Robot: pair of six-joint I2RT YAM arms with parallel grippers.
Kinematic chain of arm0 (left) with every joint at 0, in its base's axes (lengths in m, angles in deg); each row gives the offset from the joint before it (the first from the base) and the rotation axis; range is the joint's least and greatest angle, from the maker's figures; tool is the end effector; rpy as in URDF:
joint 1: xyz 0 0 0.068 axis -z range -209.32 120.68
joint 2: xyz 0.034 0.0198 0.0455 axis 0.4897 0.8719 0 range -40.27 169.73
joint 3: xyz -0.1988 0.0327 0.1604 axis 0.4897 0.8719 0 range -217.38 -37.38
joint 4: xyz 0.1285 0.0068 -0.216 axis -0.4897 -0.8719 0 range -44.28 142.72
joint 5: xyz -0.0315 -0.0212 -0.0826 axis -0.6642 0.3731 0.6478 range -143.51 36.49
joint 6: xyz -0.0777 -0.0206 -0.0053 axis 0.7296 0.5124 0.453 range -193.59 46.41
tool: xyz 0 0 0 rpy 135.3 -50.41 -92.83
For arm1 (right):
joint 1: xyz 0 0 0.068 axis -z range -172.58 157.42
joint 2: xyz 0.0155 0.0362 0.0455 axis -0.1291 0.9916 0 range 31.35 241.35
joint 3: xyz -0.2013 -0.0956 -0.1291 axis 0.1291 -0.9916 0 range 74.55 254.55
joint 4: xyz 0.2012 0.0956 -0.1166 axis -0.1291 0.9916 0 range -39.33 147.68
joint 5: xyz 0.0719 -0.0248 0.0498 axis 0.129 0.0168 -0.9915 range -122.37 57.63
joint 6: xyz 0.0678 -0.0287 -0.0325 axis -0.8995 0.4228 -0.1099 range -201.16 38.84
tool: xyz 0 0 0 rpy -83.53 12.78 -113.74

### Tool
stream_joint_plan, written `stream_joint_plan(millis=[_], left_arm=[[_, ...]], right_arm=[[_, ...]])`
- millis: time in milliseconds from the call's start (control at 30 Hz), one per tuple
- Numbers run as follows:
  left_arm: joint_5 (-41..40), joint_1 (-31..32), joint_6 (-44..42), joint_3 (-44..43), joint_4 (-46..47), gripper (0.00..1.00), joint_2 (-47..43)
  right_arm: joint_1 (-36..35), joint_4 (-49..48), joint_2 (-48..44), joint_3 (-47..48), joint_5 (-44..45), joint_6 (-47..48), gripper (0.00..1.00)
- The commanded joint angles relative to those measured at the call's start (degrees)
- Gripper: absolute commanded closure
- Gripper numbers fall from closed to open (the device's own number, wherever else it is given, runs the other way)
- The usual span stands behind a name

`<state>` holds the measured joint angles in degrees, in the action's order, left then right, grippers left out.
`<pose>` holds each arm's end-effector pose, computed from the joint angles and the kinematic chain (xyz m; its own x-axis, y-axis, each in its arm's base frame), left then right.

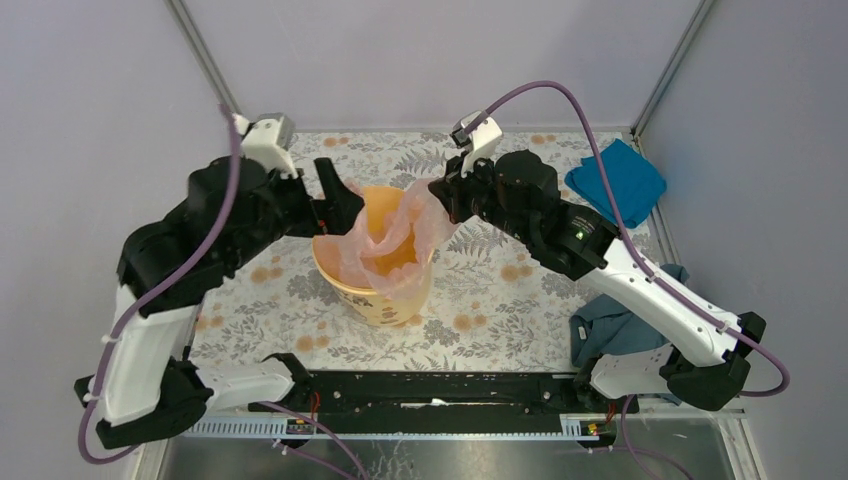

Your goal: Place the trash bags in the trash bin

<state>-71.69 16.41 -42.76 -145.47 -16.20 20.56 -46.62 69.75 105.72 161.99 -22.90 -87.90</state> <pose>0.1162 -0.0881 0.4912 -0.4662 -0.2191 -0.8571 0.2785 0.8833 -0.3773 0.1910 0.2439 0.4491 -0.1434 -0.0006 -0.9897 -0.6902 0.7167 0.0996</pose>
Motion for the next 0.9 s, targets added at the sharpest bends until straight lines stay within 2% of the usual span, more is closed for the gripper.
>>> stream_joint_plan(millis=[0,167,300,367,500,600,700,767,867], left_arm=[[-1.6,-0.2,-3.9,-6.1,-5.7,0.01,4.4],[-0.5,-0.2,-4.1,-10.3,-8.4,0.01,9.2],[-9.4,-0.2,-1.7,-11.9,-14.3,0.03,13.1],[-13.8,-0.2,0.1,-8.3,-14.5,0.16,11.3],[-19.4,-0.2,6.5,3.5,-12.9,0.51,3.5],[-18.2,-0.2,10.9,14.6,-7.0,0.73,-5.8],[-13.4,-0.2,12.1,25.9,1.9,0.80,-17.7],[-13.9,-0.2,15.2,30.7,3.3,0.83,-24.9],[-14.9,-0.2,18.7,35.8,3.5,0.84,-30.6]], right_arm=[[-0.2,-0.4,0.2,1.5,0.1,-1.1,1.00],[-0.2,0.2,0.9,2.7,-0.6,-0.8,1.00],[-0.2,-0.2,0.9,2.5,-0.4,-0.9,1.00],[-0.1,-0.3,0.8,2.2,1.3,-1.4,1.00],[-0.1,0.7,1.4,2.2,6.4,-3.1,1.00],[0.1,2.1,1.1,1.7,7.5,-5.0,1.00],[1.1,2.2,-0.2,0.0,6.0,-7.2,1.00],[1.9,2.0,-1.1,-1.5,4.6,-8.1,1.00],[3.2,1.9,-1.0,-3.4,3.1,-8.6,1.00]])
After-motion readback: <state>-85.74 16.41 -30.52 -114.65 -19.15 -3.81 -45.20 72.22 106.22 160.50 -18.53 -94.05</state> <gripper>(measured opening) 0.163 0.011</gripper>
